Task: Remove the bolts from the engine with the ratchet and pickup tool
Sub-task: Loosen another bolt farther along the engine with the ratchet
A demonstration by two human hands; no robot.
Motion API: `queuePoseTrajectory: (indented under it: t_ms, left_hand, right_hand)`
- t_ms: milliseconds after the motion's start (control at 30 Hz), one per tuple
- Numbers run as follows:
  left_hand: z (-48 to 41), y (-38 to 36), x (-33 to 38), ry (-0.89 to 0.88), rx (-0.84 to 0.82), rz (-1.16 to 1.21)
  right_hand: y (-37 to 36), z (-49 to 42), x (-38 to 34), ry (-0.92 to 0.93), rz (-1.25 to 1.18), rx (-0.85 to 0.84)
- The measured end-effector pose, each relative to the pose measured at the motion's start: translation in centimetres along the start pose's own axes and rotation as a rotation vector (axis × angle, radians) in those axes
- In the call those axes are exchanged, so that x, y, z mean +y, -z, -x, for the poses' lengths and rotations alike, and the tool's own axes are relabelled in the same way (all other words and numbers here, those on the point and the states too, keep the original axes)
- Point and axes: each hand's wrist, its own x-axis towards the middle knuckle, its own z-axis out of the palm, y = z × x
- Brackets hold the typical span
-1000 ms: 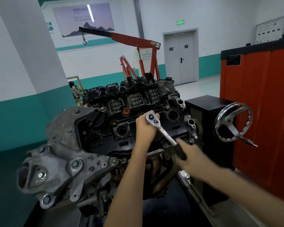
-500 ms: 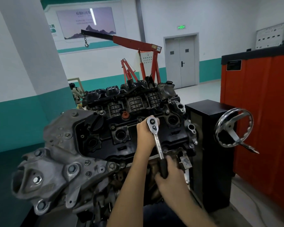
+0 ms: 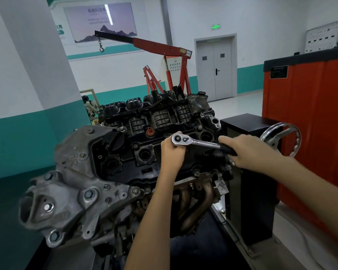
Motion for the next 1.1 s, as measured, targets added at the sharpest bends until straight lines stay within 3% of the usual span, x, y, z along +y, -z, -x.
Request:
queuePoseTrajectory:
  t_ms: [67,167,333,400,533,633,700,767,933,1100]
  left_hand:
    - [0.3,-0.2,0.0,-0.006,0.015,0.025]
    - [0.5,-0.9,0.3,0.000,0.062,0.039]
    - [0.3,-0.8,0.1,-0.007,0.106,-0.065]
    - [0.3,-0.5,0.2,0.024,0.086,-0.056]
    - [0.3,-0.6,0.3,0.002,0.015,-0.035]
    - [0.2,-0.4,0.4,-0.015,-0.004,-0.054]
    - [0.3,-0.3,0.3,0.003,0.039,-0.028]
    - [0.5,-0.5,0.0,0.035,0.085,0.017]
    - [0.8,-1.2,-0.1,-0.012,0.085,0.001]
    - [0.5,-1.0,-0.1,0.020,0.110,-0.006]
  right_hand:
    - [-2.3,2.1,-1.9,-0.102,-0.207,0.032]
    - [-5.8,5.4,-7.8,-0.299,-0.783,0.079]
    - [-8.5,4.6,-16.7,-0.434,-1.203,0.170]
    - [-7.9,4.8,-14.9,-0.409,-1.113,0.127]
    - [-4.3,4.9,-5.6,-0.187,-0.724,-0.020]
    - [-1.1,1.7,-0.3,-0.057,-0.238,-0.067]
    - [-0.4,0.3,0.3,-0.037,-0.033,-0.011]
    - [-1.7,1.3,-0.9,-0.098,-0.077,0.039]
    - [-6.7,5.9,-9.8,-0.376,-0.873,0.144]
    - [-8.3,5.0,-14.9,-0.442,-1.085,0.143]
